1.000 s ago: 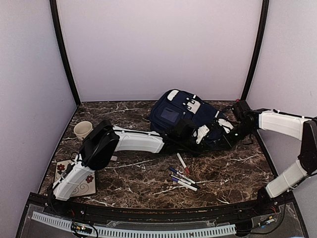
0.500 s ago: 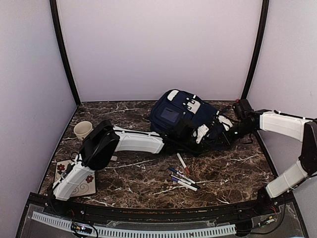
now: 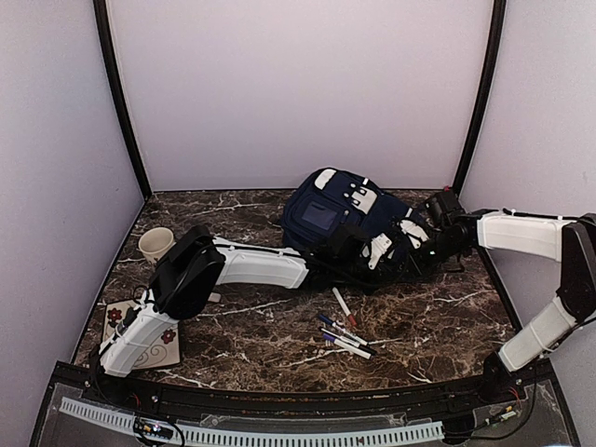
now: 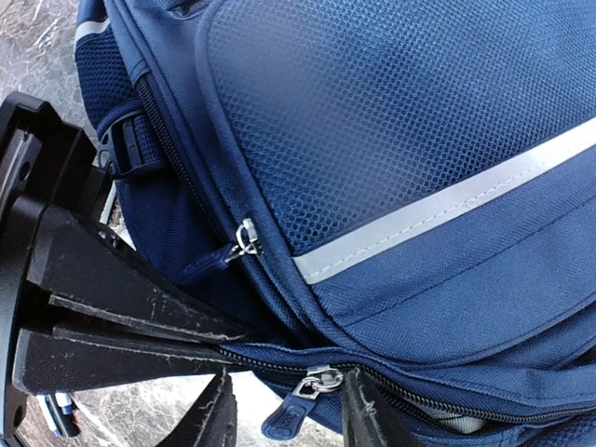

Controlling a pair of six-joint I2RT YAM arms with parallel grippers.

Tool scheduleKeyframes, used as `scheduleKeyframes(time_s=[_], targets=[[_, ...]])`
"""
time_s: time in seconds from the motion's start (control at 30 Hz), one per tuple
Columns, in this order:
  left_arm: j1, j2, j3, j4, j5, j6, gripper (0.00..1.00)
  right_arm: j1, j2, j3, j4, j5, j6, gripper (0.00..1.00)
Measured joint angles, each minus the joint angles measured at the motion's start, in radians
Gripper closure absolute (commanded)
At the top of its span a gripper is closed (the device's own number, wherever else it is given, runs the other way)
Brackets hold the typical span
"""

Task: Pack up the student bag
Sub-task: Grab the largest pocket of the student bag, then zip the student bag into the largest pocket of the bag.

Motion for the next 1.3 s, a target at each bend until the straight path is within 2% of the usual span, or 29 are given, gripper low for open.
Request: scheduleKeyframes(time_s=[0.17,0.4,0.63,1.03,1.3], targets=[[0.000,0.000,0.000,0.000,0.000,0.002,1.00,0.011,0.000,0.000,0.001,0.033,0.004,0.58],[0.000,0.000,0.000,-0.005,-0.002,0.019,1.00,0.016,0.022,-0.002,-0.002,0.052,-0.023,0.64],[0.000,0.000,0.000,-0.008,-0.002,0.035,1.00,0.019,0.014,-0.012,0.000,0.097,-0.044,0.79],[-0.003,-0.002,-0.009,0.010,-0.002,0.054,1.00,0.024,-0.048,-0.026,-0.065,0.166,-0.083,0.98],[-0.006,-0.018,-0.038,0.026,-0.007,0.073,1.00,0.006,-0.063,-0.025,-0.111,0.141,-0.098,1.00]])
